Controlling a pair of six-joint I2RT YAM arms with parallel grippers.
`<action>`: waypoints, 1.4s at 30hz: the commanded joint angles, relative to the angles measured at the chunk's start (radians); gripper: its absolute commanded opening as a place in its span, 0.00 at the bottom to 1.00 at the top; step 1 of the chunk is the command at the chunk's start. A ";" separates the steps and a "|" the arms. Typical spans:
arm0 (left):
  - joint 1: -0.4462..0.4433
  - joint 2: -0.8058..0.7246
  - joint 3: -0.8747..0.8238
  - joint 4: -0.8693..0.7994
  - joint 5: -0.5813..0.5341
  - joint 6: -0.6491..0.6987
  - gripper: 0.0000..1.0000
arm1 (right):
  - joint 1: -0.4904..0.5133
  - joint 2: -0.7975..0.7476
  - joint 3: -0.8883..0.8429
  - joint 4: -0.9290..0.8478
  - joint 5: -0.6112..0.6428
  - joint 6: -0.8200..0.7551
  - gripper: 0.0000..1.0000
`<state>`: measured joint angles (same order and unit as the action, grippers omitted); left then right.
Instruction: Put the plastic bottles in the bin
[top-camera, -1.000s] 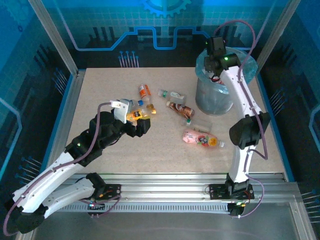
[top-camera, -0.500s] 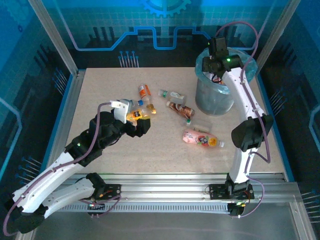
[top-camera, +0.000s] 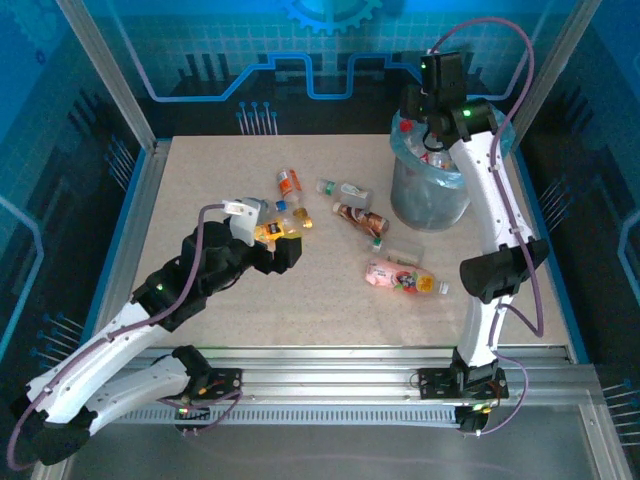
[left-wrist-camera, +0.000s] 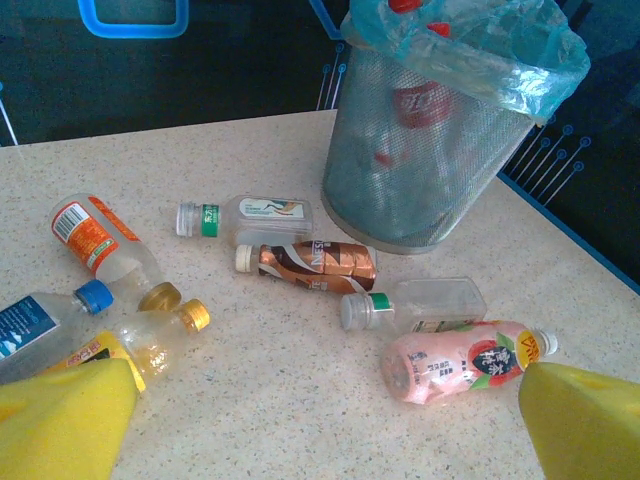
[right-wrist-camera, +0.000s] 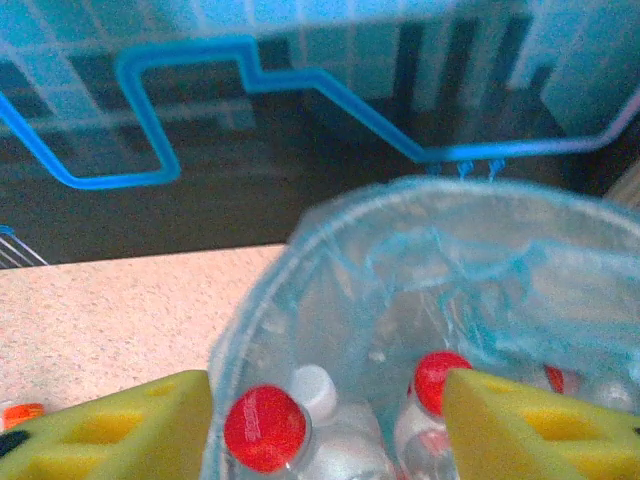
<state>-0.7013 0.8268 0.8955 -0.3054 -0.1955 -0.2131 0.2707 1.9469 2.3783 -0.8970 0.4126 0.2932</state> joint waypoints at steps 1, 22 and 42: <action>0.002 0.001 0.034 0.005 -0.022 -0.033 0.99 | 0.010 0.062 0.062 0.020 -0.057 -0.004 0.51; 0.002 0.014 0.013 0.009 -0.037 -0.049 0.99 | -0.041 0.060 -0.138 0.005 -0.114 0.031 0.33; 0.001 0.022 0.068 -0.076 -0.183 -0.102 0.98 | 0.020 -0.054 -0.035 0.019 -0.181 0.055 0.67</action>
<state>-0.7013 0.8566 0.9279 -0.3386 -0.2913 -0.2760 0.2451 1.9583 2.3299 -0.8906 0.2066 0.3614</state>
